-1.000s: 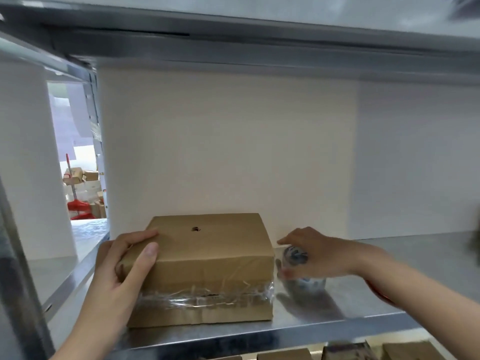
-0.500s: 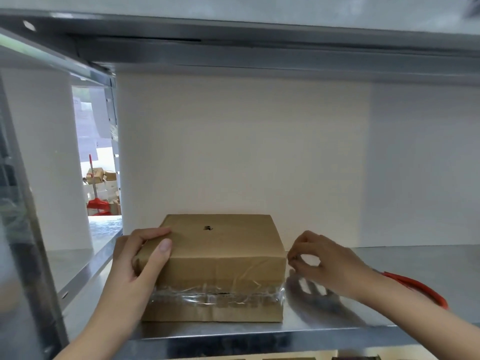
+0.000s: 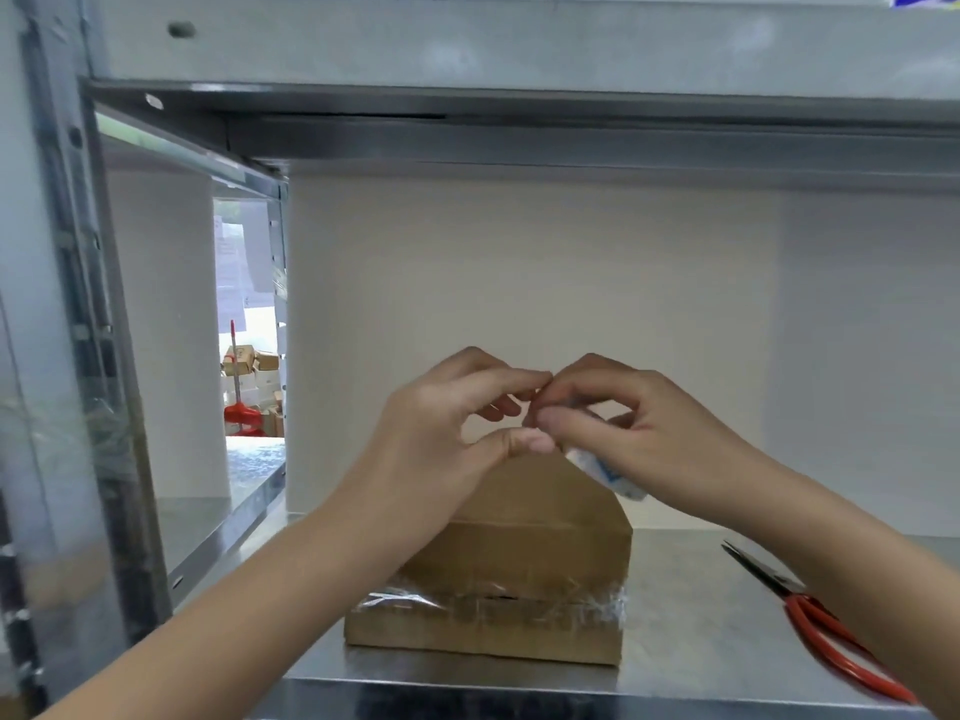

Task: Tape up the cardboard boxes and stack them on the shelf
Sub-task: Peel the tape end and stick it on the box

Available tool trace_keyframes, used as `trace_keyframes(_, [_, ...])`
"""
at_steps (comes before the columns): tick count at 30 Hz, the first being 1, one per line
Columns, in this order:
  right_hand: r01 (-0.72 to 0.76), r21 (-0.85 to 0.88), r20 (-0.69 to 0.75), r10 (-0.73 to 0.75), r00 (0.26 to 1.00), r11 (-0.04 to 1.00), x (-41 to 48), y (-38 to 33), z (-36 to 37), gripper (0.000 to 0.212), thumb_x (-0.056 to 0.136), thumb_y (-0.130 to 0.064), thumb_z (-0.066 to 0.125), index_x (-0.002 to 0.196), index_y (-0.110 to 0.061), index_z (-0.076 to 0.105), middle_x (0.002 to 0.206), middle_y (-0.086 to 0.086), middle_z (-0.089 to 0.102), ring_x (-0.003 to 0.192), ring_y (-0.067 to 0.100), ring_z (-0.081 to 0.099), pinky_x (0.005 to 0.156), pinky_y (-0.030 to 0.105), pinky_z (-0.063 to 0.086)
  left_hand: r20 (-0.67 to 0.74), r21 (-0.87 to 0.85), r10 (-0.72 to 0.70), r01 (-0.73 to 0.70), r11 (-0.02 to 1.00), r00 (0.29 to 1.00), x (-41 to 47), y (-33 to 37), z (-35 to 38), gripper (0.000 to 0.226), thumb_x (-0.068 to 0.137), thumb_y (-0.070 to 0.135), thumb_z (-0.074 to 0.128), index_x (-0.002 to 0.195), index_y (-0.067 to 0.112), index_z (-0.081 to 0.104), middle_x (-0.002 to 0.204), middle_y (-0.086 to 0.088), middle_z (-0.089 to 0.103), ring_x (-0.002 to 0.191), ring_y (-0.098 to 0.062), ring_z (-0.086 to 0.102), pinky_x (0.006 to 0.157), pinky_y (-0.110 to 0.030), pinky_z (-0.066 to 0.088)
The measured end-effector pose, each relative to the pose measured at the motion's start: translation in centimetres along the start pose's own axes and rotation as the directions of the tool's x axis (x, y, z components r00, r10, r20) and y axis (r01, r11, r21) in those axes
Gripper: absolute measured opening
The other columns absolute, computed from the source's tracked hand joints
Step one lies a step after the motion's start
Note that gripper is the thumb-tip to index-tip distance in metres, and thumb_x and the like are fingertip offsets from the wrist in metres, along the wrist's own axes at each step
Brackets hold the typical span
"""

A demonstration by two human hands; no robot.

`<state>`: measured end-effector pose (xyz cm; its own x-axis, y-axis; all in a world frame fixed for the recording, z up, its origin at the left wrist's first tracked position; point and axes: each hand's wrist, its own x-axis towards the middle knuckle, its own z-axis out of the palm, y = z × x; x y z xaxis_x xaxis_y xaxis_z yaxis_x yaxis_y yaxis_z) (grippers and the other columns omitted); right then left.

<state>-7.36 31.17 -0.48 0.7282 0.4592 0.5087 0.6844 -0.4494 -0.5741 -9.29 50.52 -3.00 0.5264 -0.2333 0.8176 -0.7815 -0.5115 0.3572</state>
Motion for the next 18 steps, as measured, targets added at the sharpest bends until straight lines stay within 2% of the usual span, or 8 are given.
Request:
trace_keyframes(2, [-0.033, 0.086, 0.017, 0.031, 0.999, 0.996, 0.1, 0.4, 0.0, 0.028, 0.101, -0.029, 0.05, 0.087, -0.028, 0.075, 0.099, -0.007, 0.068, 0.098, 0.009, 0.064, 0.092, 0.035, 0.048, -0.055, 0.001, 0.007, -0.007, 1.0, 0.998, -0.1, -0.3, 0.0, 0.035, 0.076, 0.031, 0.079, 0.108, 0.018, 0.078, 0.092, 0.006, 0.068, 0.09, -0.008, 0.065, 0.081, -0.019, 0.052])
trace_keyframes(6, [-0.074, 0.136, -0.006, 0.076, 0.997, 0.988, 0.2, 0.8, 0.7, 0.032, 0.102, -0.034, 0.047, 0.089, -0.021, 0.073, 0.092, -0.001, 0.068, 0.089, 0.016, 0.065, 0.084, 0.032, 0.046, -0.138, 0.022, 0.023, -0.02, 1.0, 0.99, -0.1, -0.3, 1.0, 0.016, 0.075, 0.019, 0.084, 0.09, 0.015, 0.081, 0.083, 0.007, 0.07, 0.08, -0.01, 0.067, 0.073, -0.027, 0.054])
trace_keyframes(9, [-0.077, 0.143, -0.006, 0.079, 0.997, 0.987, 0.4, 0.7, 0.8, 0.025, 0.098, -0.039, 0.053, 0.092, -0.027, 0.073, 0.095, -0.01, 0.068, 0.092, 0.008, 0.065, 0.084, 0.026, 0.047, -0.156, -0.041, -0.053, 0.047, 0.998, 0.986, -0.1, -0.4, 1.1, 0.01, 0.077, 0.016, 0.083, 0.087, 0.017, 0.081, 0.083, 0.009, 0.071, 0.082, -0.011, 0.069, 0.075, -0.025, 0.056])
trace_keyframes(12, [-0.089, 0.063, 0.019, 0.088, 0.996, 0.994, 0.3, 1.0, 0.7, 0.013, 0.089, -0.046, 0.064, 0.097, -0.038, 0.071, 0.103, -0.019, 0.066, 0.101, -0.003, 0.062, 0.087, 0.026, 0.047, -0.108, -0.125, -0.175, 0.161, 0.979, 0.979, -0.3, 0.0, 0.9, 0.012, 0.077, 0.022, 0.082, 0.089, 0.021, 0.079, 0.085, 0.009, 0.073, 0.085, -0.008, 0.07, 0.077, -0.02, 0.056])
trace_keyframes(15, [-0.05, -0.008, 0.072, 0.05, 0.996, 0.999, 0.0, 1.4, 0.8, 0.027, 0.082, -0.041, 0.075, 0.107, -0.045, 0.066, 0.113, -0.02, 0.06, 0.108, -0.001, 0.059, 0.094, 0.031, 0.052, -0.099, -0.232, -0.313, 0.284, 0.93, 0.945, -0.1, -0.1, 0.9, 0.011, 0.074, 0.019, 0.085, 0.081, 0.017, 0.076, 0.078, 0.005, 0.073, 0.075, -0.007, 0.067, 0.069, -0.019, 0.054])
trace_keyframes(18, [0.008, -0.001, 0.174, -0.007, 0.985, 1.0, -0.3, 1.8, 0.6, 0.058, 0.077, -0.033, 0.082, 0.125, -0.052, 0.055, 0.125, -0.026, 0.052, 0.117, -0.007, 0.054, 0.094, 0.016, 0.05, -0.108, -0.233, -0.387, 0.355, 0.905, 0.916, 0.3, -0.6, 1.0, 0.009, 0.08, 0.017, 0.082, 0.077, 0.017, 0.073, 0.074, 0.004, 0.071, 0.071, -0.009, 0.063, 0.059, -0.015, 0.049])
